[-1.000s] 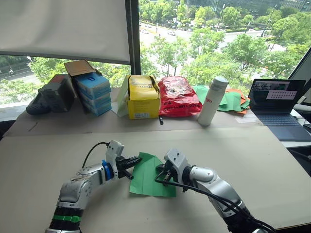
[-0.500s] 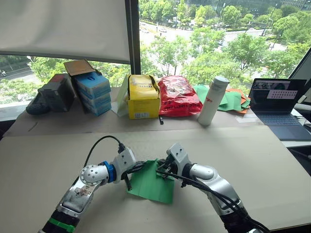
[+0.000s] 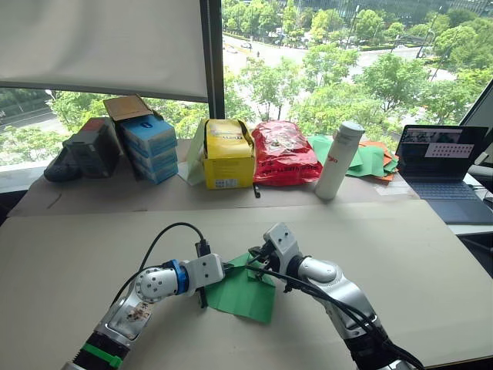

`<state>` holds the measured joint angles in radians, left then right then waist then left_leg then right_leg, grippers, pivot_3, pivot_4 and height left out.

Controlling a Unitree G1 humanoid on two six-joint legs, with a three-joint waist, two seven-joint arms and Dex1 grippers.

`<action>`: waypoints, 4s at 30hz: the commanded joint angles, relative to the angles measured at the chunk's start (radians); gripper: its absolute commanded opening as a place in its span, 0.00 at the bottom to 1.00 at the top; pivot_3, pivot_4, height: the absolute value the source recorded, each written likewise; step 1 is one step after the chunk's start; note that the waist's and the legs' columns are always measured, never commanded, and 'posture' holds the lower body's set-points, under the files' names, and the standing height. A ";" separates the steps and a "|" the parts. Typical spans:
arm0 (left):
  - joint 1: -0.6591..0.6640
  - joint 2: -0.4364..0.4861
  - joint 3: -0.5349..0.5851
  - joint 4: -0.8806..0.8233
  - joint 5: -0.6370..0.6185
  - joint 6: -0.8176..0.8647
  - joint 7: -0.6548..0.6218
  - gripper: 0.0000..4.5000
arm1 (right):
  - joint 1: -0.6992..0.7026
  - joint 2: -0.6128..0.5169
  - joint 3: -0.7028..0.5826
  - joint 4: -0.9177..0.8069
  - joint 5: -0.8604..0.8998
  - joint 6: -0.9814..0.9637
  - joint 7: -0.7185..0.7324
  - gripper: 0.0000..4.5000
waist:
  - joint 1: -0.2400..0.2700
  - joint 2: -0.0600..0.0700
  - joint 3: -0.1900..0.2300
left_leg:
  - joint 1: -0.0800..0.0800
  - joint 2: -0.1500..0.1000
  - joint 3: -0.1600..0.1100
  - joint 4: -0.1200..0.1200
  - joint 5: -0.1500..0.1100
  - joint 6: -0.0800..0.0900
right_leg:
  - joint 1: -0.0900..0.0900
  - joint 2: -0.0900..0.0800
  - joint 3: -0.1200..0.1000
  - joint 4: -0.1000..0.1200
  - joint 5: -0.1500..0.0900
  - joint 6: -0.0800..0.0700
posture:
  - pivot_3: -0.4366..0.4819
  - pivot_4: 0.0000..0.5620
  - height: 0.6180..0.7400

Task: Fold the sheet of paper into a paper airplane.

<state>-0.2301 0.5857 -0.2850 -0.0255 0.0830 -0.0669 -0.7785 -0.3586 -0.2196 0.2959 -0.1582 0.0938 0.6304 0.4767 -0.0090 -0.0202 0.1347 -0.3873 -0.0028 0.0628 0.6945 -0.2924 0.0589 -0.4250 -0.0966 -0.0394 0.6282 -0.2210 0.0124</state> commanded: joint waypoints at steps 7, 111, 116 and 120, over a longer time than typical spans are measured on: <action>0.009 0.002 -0.018 0.008 0.033 0.001 -0.007 0.00 | -0.062 -0.032 0.101 0.099 -0.098 0.019 0.021 0.00 | 0.000 0.001 0.000 | 0.002 0.000 0.001 0.000 0.000 0.001 | 0.002 0.004 -0.002 0.000 0.000 0.000 | 0.48 0.27 1.00; 0.064 0.194 0.086 -0.054 -0.171 0.484 -0.201 0.00 | -0.056 -0.019 0.145 0.098 -0.156 0.065 0.046 0.00 | -0.014 0.008 -0.009 | 0.013 0.001 0.001 -0.004 -0.001 -0.001 | 0.005 0.002 0.002 0.001 -0.002 -0.002 | 0.48 0.27 1.00; -0.012 0.183 0.162 -0.087 -0.250 0.520 -0.211 0.00 | -0.058 -0.022 0.141 0.100 -0.157 0.055 0.049 0.00 | -0.013 0.008 -0.009 | 0.013 0.001 0.001 -0.004 -0.002 -0.001 | 0.005 0.002 0.003 0.001 -0.002 -0.002 | 0.48 0.27 1.00; -0.121 0.128 0.235 -0.087 -0.363 0.574 -0.215 0.00 | -0.056 -0.028 0.137 0.087 -0.156 0.054 0.056 0.00 | -0.008 0.007 -0.008 | 0.007 0.001 0.001 -0.002 -0.001 -0.002 | 0.002 0.002 0.002 0.001 -0.002 -0.002 | 0.48 0.27 1.00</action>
<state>-0.3046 0.7285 -0.0988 -0.0916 -0.2220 0.4882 -0.9940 -0.4302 -0.2454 0.4148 -0.1032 -0.0576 0.6641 0.5202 -0.0172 -0.0131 0.1264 -0.3819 -0.0015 0.0632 0.6933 -0.2935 0.0573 -0.4232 -0.0938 -0.0380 0.6295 -0.2230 0.0108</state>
